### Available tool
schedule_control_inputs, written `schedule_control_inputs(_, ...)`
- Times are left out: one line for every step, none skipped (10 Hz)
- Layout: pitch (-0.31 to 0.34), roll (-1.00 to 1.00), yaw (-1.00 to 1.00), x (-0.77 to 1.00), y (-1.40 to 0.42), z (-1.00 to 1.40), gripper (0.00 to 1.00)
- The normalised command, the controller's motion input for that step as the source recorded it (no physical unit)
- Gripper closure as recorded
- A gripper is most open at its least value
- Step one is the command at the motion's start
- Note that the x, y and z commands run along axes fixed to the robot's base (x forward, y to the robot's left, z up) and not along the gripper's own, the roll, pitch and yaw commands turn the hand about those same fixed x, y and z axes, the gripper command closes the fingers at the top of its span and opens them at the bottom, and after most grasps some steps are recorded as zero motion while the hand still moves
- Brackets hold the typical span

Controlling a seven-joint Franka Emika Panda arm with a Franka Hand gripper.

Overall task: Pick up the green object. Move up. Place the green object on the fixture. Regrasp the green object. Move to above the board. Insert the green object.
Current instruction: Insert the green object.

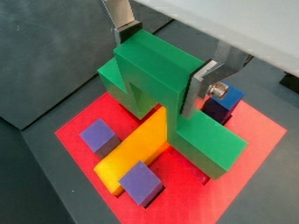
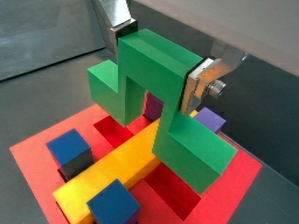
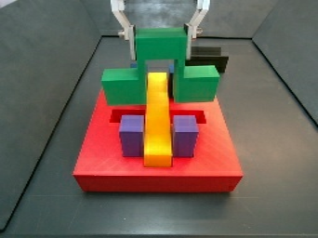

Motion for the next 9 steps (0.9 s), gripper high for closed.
schedule_control_inputs(0.0,0.07,0.0,0.0,0.0,-0.24,1.0)
schedule_control_inputs(0.0,0.04,0.0,0.0,0.0,-0.38,1.0)
schedule_control_inputs(-0.041,0.0,0.02,0.0,0.0,-0.34,1.0)
schedule_control_inputs(-0.06,0.0,0.01,0.06,0.0,-0.29,1.0)
schedule_control_inputs(-0.039,0.0,0.01,0.07,0.0,-0.25,1.0)
schedule_control_inputs(-0.006,0.01,0.0,0.03,0.0,-0.2,1.0)
schedule_control_inputs(-0.019,0.0,0.0,0.05,0.0,-0.19,1.0)
schedule_control_inputs(0.0,0.0,0.0,0.24,0.09,-0.06,1.0)
schedule_control_inputs(0.0,0.0,0.0,0.29,0.13,0.0,1.0)
